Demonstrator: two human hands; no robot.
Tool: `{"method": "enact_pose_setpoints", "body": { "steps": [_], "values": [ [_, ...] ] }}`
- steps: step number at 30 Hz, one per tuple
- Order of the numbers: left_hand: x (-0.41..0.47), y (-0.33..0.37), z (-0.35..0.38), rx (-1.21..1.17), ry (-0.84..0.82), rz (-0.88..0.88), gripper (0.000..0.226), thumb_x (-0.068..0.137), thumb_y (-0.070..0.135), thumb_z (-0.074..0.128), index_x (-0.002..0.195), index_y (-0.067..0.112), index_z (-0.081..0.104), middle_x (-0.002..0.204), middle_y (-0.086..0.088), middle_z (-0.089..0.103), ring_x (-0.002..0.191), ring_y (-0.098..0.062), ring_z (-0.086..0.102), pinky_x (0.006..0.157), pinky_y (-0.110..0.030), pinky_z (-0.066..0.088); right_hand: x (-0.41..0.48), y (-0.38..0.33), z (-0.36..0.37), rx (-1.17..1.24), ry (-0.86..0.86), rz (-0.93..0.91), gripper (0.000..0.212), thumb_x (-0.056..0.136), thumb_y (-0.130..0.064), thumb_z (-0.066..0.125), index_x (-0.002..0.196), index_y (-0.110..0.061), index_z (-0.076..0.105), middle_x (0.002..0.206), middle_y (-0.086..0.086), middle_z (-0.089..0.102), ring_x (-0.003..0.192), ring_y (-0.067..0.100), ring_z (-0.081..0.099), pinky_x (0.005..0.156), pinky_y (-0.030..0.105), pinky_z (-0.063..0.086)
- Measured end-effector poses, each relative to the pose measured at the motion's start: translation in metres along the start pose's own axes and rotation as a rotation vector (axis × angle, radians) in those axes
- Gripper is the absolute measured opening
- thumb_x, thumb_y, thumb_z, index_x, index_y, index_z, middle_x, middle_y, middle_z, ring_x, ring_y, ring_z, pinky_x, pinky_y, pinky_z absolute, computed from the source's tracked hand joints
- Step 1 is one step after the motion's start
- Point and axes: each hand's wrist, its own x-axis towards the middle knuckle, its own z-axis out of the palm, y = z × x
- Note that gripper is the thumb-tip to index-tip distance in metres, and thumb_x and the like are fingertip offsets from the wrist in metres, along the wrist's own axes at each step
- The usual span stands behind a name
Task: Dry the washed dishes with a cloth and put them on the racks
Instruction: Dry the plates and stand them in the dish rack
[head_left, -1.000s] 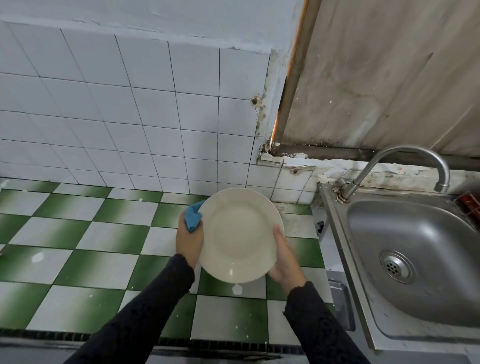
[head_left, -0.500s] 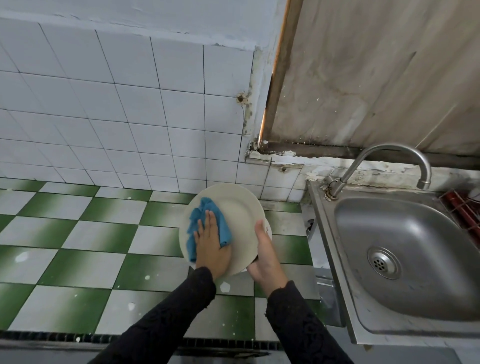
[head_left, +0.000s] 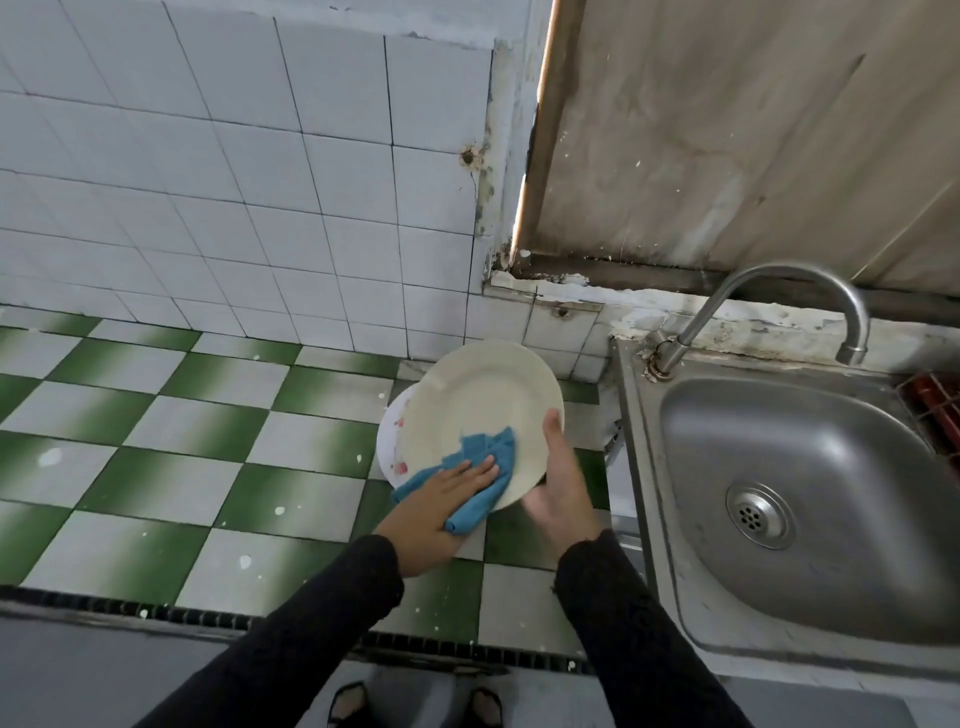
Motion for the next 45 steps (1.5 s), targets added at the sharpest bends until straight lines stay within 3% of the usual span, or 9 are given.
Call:
{"method": "enact_pose_setpoints", "body": {
  "steps": [4, 6, 9, 15, 21, 27, 30, 37, 45],
  "values": [
    [-0.008, -0.008, 0.002, 0.115, 0.041, -0.146, 0.066, 0.091, 0.025, 0.042, 0.154, 0.027, 0.022, 0.155, 0.019, 0.013, 0.141, 0.0, 0.005, 0.111, -0.011, -0.011, -0.008, -0.016, -0.01, -0.146, -0.007, -0.067, 0.048, 0.095, -0.048, 0.057, 0.138, -0.028, 0.052, 0.135, 0.011, 0.062, 0.123, 0.035, 0.06, 0.103, 0.061, 0.048],
    [-0.01, -0.009, 0.004, -0.101, 0.153, -0.279, 0.06, 0.097, 0.011, 0.049, 0.152, 0.024, 0.032, 0.15, 0.013, 0.029, 0.137, -0.003, 0.022, 0.114, -0.017, 0.014, -0.014, -0.023, -0.01, -0.24, -0.003, -0.103, 0.031, 0.102, -0.038, 0.053, 0.132, -0.031, 0.055, 0.132, 0.006, 0.063, 0.12, 0.029, 0.06, 0.099, 0.053, 0.052],
    [-0.007, 0.003, 0.006, -0.467, 0.401, -0.419, 0.026, 0.101, 0.02, 0.047, 0.122, 0.029, 0.058, 0.114, -0.002, 0.065, 0.102, -0.02, 0.059, 0.086, -0.029, 0.047, -0.023, -0.031, -0.011, -0.395, 0.029, -0.177, 0.03, 0.103, -0.018, 0.054, 0.133, -0.025, 0.056, 0.13, 0.006, 0.06, 0.119, 0.028, 0.056, 0.088, 0.041, 0.053],
    [0.006, 0.05, -0.006, -1.022, 0.589, -0.504, 0.027, 0.103, -0.002, 0.031, 0.089, 0.005, 0.052, 0.064, -0.007, 0.062, 0.054, -0.006, 0.061, 0.057, -0.02, 0.052, -0.059, -0.045, -0.006, -0.734, 0.046, -0.356, 0.035, 0.102, -0.011, 0.046, 0.13, -0.03, 0.055, 0.117, -0.006, 0.056, 0.108, 0.019, 0.053, 0.081, 0.035, 0.051],
    [0.024, 0.071, -0.007, -1.011, 0.459, -0.512, 0.015, 0.104, 0.016, 0.043, 0.102, 0.007, 0.056, 0.092, -0.015, 0.058, 0.077, -0.018, 0.059, 0.074, -0.035, 0.054, -0.104, -0.057, -0.008, -0.955, 0.057, -0.607, 0.038, 0.107, -0.022, 0.043, 0.144, -0.032, 0.048, 0.12, -0.019, 0.052, 0.107, 0.003, 0.053, 0.078, 0.015, 0.046],
    [0.052, 0.124, 0.0, -0.982, 0.348, -0.414, 0.031, 0.104, 0.008, 0.04, 0.128, -0.01, 0.049, 0.088, -0.014, 0.054, 0.071, -0.012, 0.049, 0.055, -0.011, 0.045, -0.142, -0.084, -0.03, -1.116, 0.192, -0.826, 0.049, 0.102, -0.003, 0.046, 0.146, -0.025, 0.05, 0.132, -0.006, 0.055, 0.115, 0.008, 0.051, 0.079, -0.007, 0.034],
    [0.055, 0.164, 0.007, -0.944, 0.256, -0.331, 0.016, 0.104, 0.022, 0.046, 0.117, 0.014, 0.05, 0.093, 0.003, 0.056, 0.076, -0.003, 0.05, 0.067, -0.015, 0.044, -0.161, -0.094, -0.051, -1.116, 0.255, -0.928, 0.054, 0.1, 0.005, 0.045, 0.147, -0.021, 0.05, 0.141, -0.008, 0.051, 0.126, 0.002, 0.048, 0.093, -0.004, 0.033],
    [0.076, 0.231, 0.049, -0.961, 0.074, -0.192, 0.02, 0.105, 0.01, 0.038, 0.09, 0.005, 0.051, 0.074, -0.015, 0.056, 0.064, -0.02, 0.056, 0.055, -0.02, 0.05, -0.206, -0.128, -0.117, -1.163, 0.467, -1.102, 0.064, 0.092, 0.017, 0.044, 0.143, -0.021, 0.052, 0.14, -0.011, 0.053, 0.126, -0.017, 0.042, 0.107, 0.003, 0.029],
    [0.107, 0.334, 0.113, -0.972, 0.006, -0.109, 0.017, 0.104, 0.024, 0.046, 0.105, 0.017, 0.062, 0.097, -0.008, 0.065, 0.088, -0.024, 0.06, 0.079, -0.037, 0.048, -0.256, -0.195, -0.204, -1.092, 0.61, -1.163, 0.061, 0.092, 0.004, 0.043, 0.143, -0.029, 0.052, 0.142, -0.019, 0.051, 0.128, -0.019, 0.041, 0.11, 0.009, 0.031]
  ]
}}
